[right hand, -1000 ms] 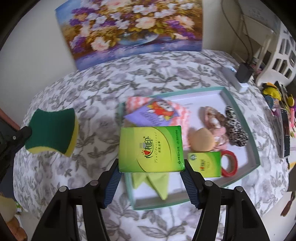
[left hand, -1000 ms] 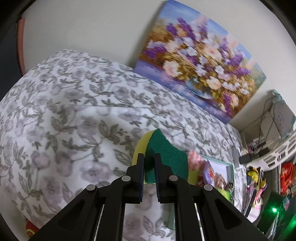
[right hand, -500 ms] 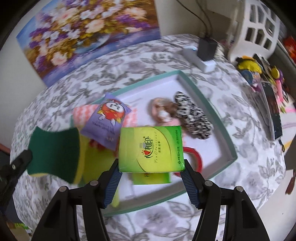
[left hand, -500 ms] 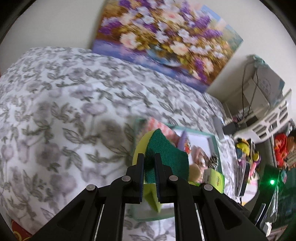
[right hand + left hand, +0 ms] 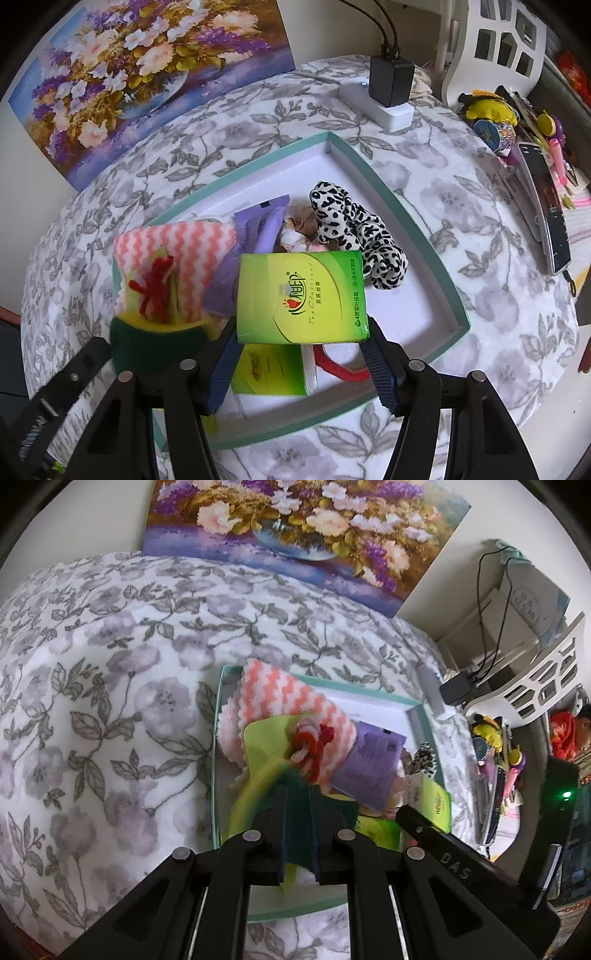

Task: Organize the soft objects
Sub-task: 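Carry the sponge and tissue packet into the tray and open both tools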

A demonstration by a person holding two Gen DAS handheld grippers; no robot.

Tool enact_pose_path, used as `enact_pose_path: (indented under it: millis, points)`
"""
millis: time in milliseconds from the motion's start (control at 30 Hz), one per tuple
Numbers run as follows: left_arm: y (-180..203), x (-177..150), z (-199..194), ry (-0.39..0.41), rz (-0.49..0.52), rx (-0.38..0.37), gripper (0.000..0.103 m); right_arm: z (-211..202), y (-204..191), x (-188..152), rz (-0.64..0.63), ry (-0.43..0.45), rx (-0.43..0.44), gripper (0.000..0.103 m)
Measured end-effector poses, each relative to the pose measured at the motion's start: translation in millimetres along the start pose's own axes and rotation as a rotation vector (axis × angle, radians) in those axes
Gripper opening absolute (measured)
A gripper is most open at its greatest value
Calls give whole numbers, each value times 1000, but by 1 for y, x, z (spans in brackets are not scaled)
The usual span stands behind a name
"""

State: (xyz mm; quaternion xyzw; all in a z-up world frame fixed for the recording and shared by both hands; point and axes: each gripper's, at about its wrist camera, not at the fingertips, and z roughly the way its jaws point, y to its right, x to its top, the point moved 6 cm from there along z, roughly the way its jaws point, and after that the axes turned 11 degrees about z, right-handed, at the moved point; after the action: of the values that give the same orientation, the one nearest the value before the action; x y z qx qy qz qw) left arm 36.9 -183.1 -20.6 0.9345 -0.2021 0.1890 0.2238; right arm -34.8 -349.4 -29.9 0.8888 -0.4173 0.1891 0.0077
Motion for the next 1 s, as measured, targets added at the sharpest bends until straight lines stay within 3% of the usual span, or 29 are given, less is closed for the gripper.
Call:
enact_pose_path:
  millis: [400,733,833,933,1000]
  points:
    - [-6,1,28,-47,6,38,11,23,-3,6,-3,-26,-3,67]
    - [-1,7,14,-39,34,54,11,21,-2,3,-8,-31,-16,68]
    - [-2,9,7,-29,49,80,11,20,-2,2,-12,-35,-17,73]
    - [-6,10,2,-25,57,112,14,17,-2,0,-17,-35,-18,76]
    - [-11,9,1,-26,56,134,23,17,-2,0,-17,-35,-19,76]
